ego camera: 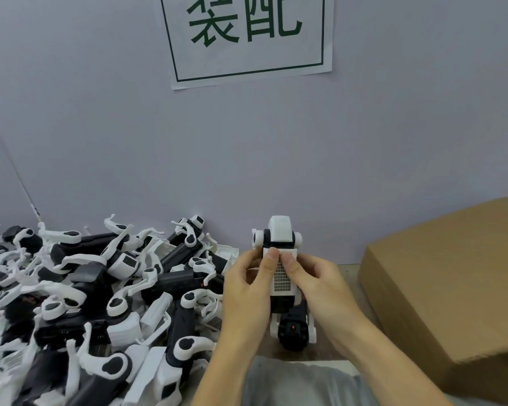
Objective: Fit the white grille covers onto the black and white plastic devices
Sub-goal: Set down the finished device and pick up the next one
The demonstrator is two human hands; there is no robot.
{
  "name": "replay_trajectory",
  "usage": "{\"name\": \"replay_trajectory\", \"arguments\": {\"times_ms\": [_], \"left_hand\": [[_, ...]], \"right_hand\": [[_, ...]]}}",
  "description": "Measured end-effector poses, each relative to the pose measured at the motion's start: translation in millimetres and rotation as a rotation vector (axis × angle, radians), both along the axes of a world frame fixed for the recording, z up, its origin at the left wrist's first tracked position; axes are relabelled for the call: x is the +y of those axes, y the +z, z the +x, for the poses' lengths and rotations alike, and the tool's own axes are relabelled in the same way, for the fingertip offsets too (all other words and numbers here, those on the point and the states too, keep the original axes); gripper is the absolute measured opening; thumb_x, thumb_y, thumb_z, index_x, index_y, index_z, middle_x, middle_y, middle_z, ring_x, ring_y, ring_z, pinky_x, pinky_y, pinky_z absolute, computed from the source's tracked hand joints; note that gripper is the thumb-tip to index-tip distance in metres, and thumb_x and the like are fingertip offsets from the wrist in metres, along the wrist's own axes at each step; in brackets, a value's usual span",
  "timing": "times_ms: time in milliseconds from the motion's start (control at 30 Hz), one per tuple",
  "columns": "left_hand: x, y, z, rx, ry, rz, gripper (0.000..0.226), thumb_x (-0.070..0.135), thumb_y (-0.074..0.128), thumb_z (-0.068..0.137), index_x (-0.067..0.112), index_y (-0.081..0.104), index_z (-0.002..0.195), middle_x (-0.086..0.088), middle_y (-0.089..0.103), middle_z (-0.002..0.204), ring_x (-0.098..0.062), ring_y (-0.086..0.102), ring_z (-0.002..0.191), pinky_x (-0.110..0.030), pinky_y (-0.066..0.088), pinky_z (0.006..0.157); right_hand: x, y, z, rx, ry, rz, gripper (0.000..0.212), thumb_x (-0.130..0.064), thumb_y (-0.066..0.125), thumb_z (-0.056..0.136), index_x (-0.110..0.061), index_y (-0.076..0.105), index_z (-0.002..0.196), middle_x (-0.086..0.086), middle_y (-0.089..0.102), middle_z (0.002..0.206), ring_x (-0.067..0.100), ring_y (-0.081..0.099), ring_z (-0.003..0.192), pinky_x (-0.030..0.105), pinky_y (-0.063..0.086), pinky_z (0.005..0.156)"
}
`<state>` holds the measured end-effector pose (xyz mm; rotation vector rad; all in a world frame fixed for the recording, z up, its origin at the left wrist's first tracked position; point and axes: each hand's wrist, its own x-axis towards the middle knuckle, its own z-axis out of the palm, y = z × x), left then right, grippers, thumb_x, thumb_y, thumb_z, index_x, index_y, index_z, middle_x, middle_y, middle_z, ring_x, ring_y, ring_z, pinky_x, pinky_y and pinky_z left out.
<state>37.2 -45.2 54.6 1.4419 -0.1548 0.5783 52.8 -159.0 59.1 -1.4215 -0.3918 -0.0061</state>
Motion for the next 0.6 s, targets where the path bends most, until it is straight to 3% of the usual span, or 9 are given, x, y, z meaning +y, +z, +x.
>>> {"name": "replay_trajectory", "arguments": {"times_ms": [100,233,400,500,600], "left_hand": [[-4,2,0,-0.013,0.072,0.061,0.042,0.050,0.052,0.086,0.016,0.076,0.088,-0.006,0.074,0.079,-0.016,0.069,0.074,-0.030,0.055,0.066],[-9,3,0,0.036,0.093,0.058,0.040,0.043,0.051,0.098,0.017,0.076,0.079,-0.008,0.072,0.074,-0.011,0.062,0.066,-0.029,0.048,0.061],[-7,0,2,0.095,0.124,0.076,0.031,0.035,0.056,0.099,0.015,0.072,0.083,-0.001,0.071,0.073,-0.011,0.065,0.071,-0.026,0.051,0.065],[-10,0,1,0.053,0.153,0.118,0.025,0.034,0.058,0.098,0.016,0.070,0.085,0.001,0.072,0.075,-0.005,0.064,0.069,-0.017,0.048,0.062],[-13,0,0,0.041,0.148,0.170,0.020,0.029,0.057,0.099,0.020,0.068,0.086,0.017,0.071,0.076,0.004,0.063,0.069,-0.011,0.046,0.062]], "right_hand": [[4,1,0,0.085,-0.040,0.107,0.047,-0.049,0.071,0.076,-0.009,0.074,0.101,0.007,0.078,0.094,0.023,0.075,0.091,0.044,0.060,0.082],[12,-2,0,0.023,-0.249,0.014,0.050,-0.059,0.070,0.075,-0.010,0.070,0.088,0.002,0.076,0.081,0.017,0.074,0.077,0.040,0.060,0.072],[12,-7,2,0.078,-0.114,0.085,0.034,-0.043,0.066,0.089,-0.012,0.076,0.095,0.005,0.078,0.089,0.020,0.075,0.087,0.036,0.059,0.074],[9,-8,4,0.091,-0.125,0.108,0.032,-0.038,0.064,0.092,-0.008,0.076,0.093,0.007,0.078,0.087,0.020,0.076,0.084,0.033,0.058,0.070],[5,-7,7,0.117,-0.109,0.163,0.030,-0.034,0.066,0.091,-0.006,0.075,0.097,0.010,0.078,0.091,0.023,0.076,0.087,0.033,0.057,0.071]]}}
